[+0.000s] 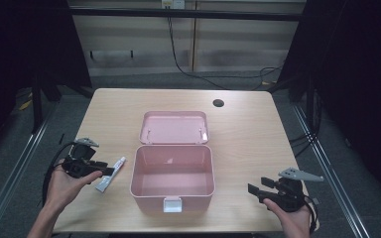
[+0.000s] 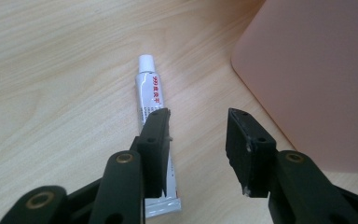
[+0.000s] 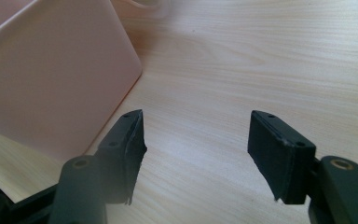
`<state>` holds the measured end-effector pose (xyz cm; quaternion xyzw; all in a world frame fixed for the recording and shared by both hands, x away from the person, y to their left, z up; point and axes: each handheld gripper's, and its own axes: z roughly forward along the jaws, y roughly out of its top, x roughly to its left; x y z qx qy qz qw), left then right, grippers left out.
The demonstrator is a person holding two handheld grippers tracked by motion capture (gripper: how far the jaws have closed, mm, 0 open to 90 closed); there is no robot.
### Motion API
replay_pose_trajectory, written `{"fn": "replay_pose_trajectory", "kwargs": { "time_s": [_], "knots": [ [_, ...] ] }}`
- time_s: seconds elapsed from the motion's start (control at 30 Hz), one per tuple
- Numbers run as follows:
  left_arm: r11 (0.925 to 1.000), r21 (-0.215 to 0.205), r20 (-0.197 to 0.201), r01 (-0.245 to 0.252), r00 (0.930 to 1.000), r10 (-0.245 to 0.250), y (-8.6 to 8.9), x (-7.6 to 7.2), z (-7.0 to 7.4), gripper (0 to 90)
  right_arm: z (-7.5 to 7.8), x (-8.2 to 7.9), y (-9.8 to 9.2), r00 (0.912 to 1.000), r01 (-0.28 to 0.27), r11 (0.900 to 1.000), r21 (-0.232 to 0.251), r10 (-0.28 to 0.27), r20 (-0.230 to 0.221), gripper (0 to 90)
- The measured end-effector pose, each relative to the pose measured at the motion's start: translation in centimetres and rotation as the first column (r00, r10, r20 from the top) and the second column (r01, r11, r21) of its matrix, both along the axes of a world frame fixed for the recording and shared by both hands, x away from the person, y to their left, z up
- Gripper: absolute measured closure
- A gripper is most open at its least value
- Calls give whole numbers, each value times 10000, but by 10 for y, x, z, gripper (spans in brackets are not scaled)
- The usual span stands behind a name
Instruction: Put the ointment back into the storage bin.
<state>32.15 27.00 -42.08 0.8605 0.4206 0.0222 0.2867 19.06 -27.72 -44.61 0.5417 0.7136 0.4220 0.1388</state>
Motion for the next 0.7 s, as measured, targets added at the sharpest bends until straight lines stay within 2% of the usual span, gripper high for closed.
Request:
{"fn": "replay_pose_trajectory", "kwargs": {
  "time_s": [0.1,0.13,0.3,0.37,0.43,0.5,0.57,0.63,0.7],
  "knots": [
    [10000,47,-151,59,9999,-58,0,7,-5,623,0,0,0,10000,22,10000,-25,-22,-12,364],
    [9998,178,-201,38,9998,-35,0,12,-7,628,0,0,-1,10000,45,10000,2,-45,3,364],
    [9993,350,-457,117,9989,-101,-2,19,-14,642,0,0,-1,10000,14,10000,-26,-14,-20,363],
    [9970,768,-372,105,9993,-76,-4,20,-18,647,-1,0,0,10000,-6,10000,-26,6,-41,362],
    [9973,730,-491,103,9988,-67,-5,20,-21,647,-1,-1,-1,10000,-5,10000,-16,5,-63,360],
    [9956,932,-419,129,9991,-90,-5,21,-21,637,-1,-1,-1,10000,-28,10000,-3,28,-81,359],
    [9969,769,-521,188,9985,-148,-5,22,-22,635,-1,-1,-1,10000,-23,10000,4,23,-71,358],
    [9953,958,-489,161,9987,-115,-6,23,-25,632,-1,-1,0,9999,-41,10000,-52,40,-136,358],
    [9952,969,-511,109,9987,-60,-6,24,-26,631,-1,-1,0,9999,-50,10000,-49,50,-134,358]
  ]
}}
